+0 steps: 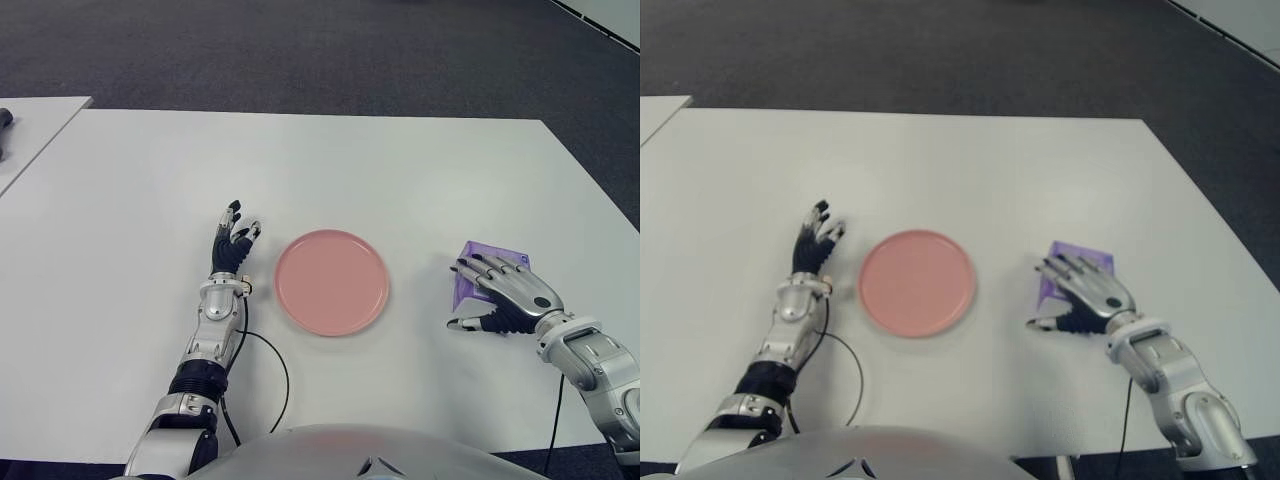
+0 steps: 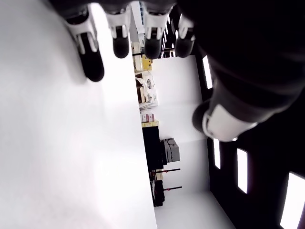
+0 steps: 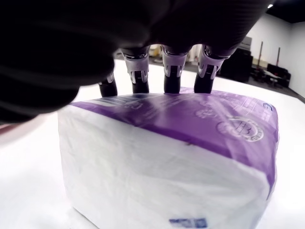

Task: Put the tissue paper into the plate.

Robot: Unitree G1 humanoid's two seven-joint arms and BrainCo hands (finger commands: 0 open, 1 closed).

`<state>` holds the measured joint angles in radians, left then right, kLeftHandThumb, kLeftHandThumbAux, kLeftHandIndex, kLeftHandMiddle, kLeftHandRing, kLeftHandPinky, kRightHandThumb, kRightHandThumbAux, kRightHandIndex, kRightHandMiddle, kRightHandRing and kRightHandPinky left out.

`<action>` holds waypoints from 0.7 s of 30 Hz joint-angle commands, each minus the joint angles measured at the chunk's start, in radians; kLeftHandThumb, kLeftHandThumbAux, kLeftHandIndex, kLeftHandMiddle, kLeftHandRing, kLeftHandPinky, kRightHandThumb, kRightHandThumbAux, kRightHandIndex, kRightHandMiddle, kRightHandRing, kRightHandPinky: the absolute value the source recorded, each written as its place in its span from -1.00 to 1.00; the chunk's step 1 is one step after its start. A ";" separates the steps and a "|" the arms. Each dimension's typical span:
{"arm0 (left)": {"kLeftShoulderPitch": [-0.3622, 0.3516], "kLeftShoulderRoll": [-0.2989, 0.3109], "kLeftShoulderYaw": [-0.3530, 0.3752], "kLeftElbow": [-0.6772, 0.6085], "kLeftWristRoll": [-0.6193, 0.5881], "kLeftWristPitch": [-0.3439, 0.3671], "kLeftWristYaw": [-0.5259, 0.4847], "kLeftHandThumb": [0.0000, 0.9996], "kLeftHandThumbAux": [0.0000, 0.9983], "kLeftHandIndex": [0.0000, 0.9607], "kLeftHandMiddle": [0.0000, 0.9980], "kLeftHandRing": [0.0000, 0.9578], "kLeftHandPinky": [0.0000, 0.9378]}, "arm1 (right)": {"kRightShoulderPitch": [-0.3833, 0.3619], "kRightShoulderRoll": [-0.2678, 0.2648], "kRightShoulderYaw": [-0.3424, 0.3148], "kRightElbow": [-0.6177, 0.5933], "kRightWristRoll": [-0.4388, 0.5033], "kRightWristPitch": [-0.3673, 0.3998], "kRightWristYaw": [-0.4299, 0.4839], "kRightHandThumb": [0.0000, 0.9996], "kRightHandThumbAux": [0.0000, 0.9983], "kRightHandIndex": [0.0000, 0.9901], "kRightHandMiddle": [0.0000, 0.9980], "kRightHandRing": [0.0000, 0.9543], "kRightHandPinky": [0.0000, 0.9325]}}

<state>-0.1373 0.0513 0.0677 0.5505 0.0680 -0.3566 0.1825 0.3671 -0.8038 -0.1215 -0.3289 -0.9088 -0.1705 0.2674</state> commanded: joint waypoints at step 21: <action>0.001 0.005 0.007 0.026 -0.015 0.004 -0.014 -1.00 0.31 -1.00 -1.00 -1.00 -1.00 | -0.062 -0.029 -0.231 -0.047 0.214 -0.036 -0.018 -0.14 -0.71 -1.00 -1.00 -1.00 -1.00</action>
<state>-0.1424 0.0535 0.0693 0.5598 0.0573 -0.3647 0.1802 0.3113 -0.8375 -0.3365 -0.3896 -0.6987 -0.1856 0.2746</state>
